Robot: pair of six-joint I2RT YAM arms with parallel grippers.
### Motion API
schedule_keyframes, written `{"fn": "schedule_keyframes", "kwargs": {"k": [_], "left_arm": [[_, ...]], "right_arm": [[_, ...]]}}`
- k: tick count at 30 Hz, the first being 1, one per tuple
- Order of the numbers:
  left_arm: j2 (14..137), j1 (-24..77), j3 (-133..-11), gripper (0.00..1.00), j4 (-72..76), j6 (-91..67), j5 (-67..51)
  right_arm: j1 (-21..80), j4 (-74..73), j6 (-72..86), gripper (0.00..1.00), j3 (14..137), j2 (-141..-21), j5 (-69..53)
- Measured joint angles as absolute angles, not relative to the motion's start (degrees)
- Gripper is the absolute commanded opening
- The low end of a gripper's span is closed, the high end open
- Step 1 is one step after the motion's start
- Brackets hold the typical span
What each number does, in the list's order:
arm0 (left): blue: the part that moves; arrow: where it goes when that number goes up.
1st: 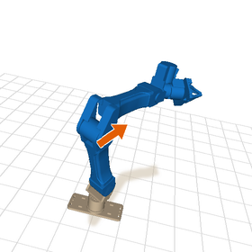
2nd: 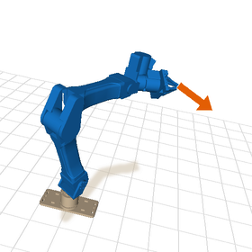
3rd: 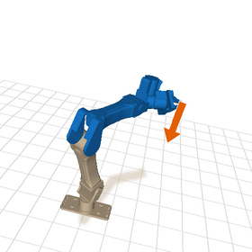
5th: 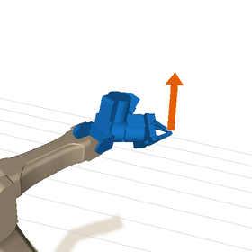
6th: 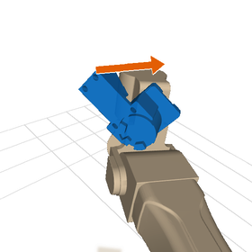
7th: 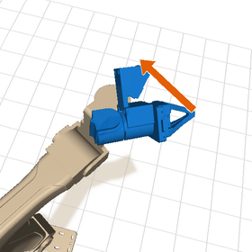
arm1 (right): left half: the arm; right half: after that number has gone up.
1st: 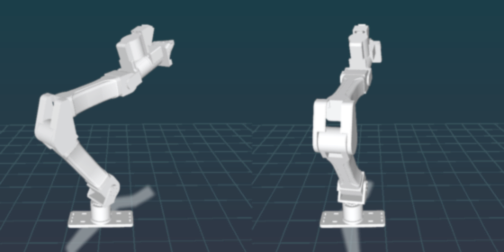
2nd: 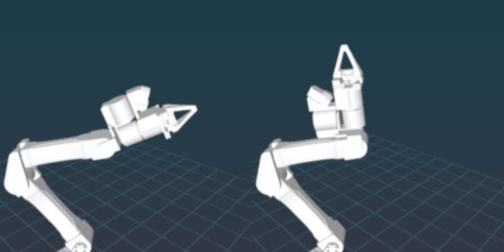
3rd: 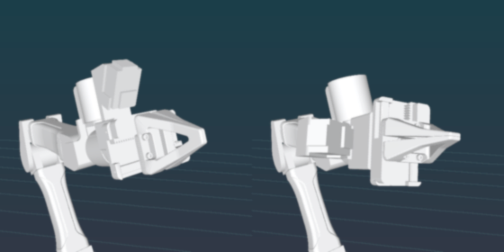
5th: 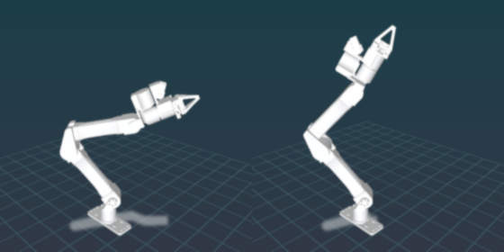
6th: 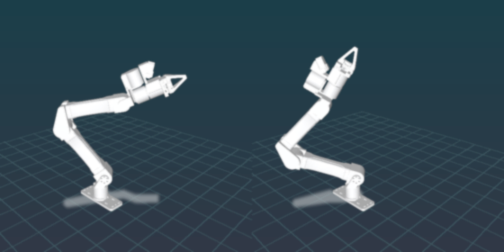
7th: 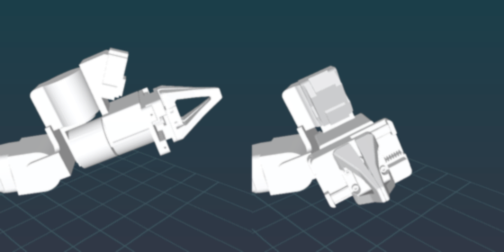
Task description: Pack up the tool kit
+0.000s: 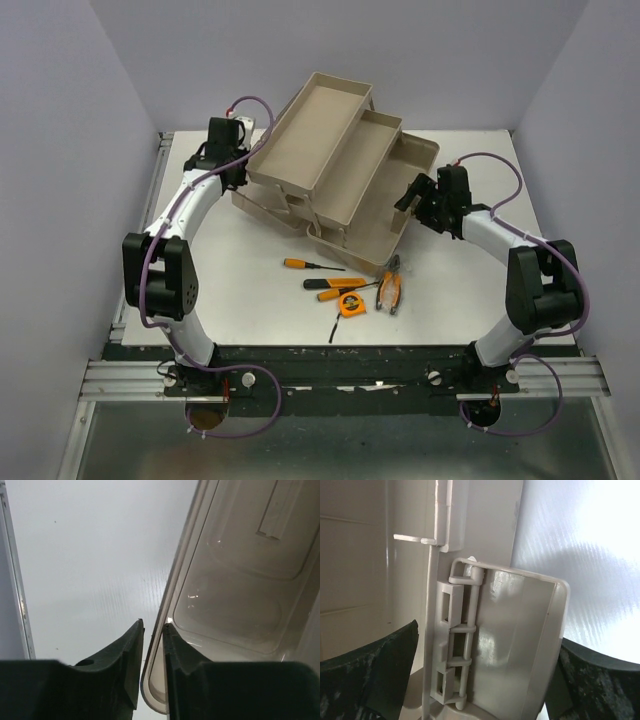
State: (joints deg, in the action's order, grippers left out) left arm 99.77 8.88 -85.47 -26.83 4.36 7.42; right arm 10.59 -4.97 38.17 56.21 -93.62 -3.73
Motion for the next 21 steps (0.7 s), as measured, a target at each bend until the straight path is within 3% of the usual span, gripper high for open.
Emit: {"fn": "schedule_keyframes", "kwargs": {"k": [2,10,15,21], "left_arm": [[99.8,8.2,-85.5,0.6,-27.4,3.4,7.3],[97.4,4.8,-85.5,0.9,-29.3,1.3,7.6],[93.6,2.5,-86.6,0.99,-29.6,0.6,8.5],[88.9,0.8,-86.8,0.99,-29.3,-1.4,8.6]], "right_arm": [[10.6,-5.3,38.1,1.0,56.2,-93.6,-3.4],[9.3,-7.5,37.4,1.0,56.2,-92.4,-2.8],[6.4,-8.1,35.9,1.0,56.2,-88.8,-4.4],[3.7,-9.6,33.9,1.0,56.5,-85.2,-8.0]]}}
